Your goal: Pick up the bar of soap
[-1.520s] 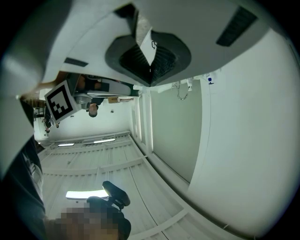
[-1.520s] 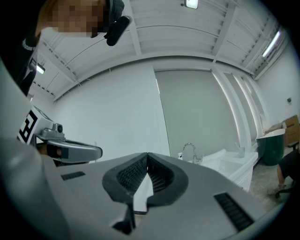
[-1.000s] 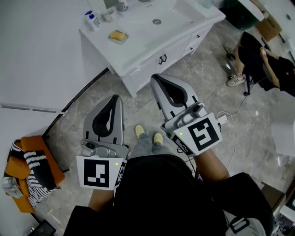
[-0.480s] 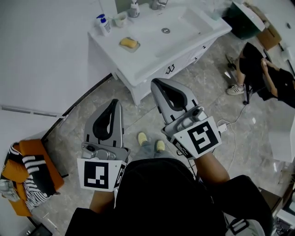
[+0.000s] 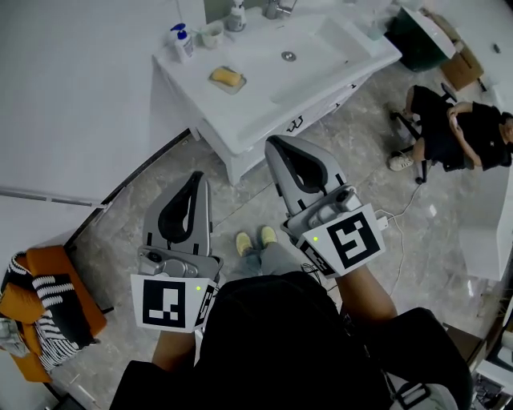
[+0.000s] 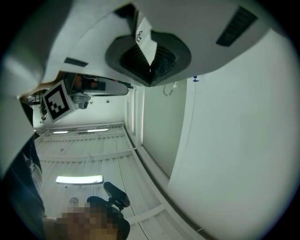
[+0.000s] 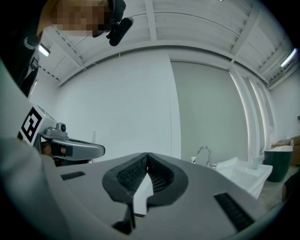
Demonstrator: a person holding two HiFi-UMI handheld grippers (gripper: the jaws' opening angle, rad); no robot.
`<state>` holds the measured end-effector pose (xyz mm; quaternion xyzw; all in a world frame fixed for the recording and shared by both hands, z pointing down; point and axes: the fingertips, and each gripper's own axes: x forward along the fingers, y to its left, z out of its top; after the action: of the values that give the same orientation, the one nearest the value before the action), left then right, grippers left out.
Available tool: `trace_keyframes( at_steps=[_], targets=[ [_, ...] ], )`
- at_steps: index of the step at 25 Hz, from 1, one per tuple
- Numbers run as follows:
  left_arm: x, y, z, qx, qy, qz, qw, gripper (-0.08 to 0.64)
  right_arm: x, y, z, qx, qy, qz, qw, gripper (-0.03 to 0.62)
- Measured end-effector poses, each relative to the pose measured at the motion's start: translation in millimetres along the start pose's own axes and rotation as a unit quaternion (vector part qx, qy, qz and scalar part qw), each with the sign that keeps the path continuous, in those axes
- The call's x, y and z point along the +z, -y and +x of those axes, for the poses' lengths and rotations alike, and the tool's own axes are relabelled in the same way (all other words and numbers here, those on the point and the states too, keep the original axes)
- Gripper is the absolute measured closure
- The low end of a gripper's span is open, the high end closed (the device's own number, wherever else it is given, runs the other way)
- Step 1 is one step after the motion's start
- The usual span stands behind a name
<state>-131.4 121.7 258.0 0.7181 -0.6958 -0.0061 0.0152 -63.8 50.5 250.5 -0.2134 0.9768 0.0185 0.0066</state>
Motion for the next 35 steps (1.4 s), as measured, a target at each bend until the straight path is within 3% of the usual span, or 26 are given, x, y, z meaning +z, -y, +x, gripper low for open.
trace_keyframes(
  at_steps=[13,18,35],
  targets=[
    [4,-6,8,0.017,0.008,-0.001,0.9998,0.554,-1,9,10,0.007,-0.017,-0.017,1.0,0.584],
    [10,-5,27,0.019,0.01,0.003,0.9998,0.554,8,23,19,0.017,0.003,-0.009,1.0,0.584],
    [26,19,129,0.017,-0.006,0.046,0.9988,0.554,5,123,39,0.025,0.017,0.02,0.999,0.584]
  ],
)
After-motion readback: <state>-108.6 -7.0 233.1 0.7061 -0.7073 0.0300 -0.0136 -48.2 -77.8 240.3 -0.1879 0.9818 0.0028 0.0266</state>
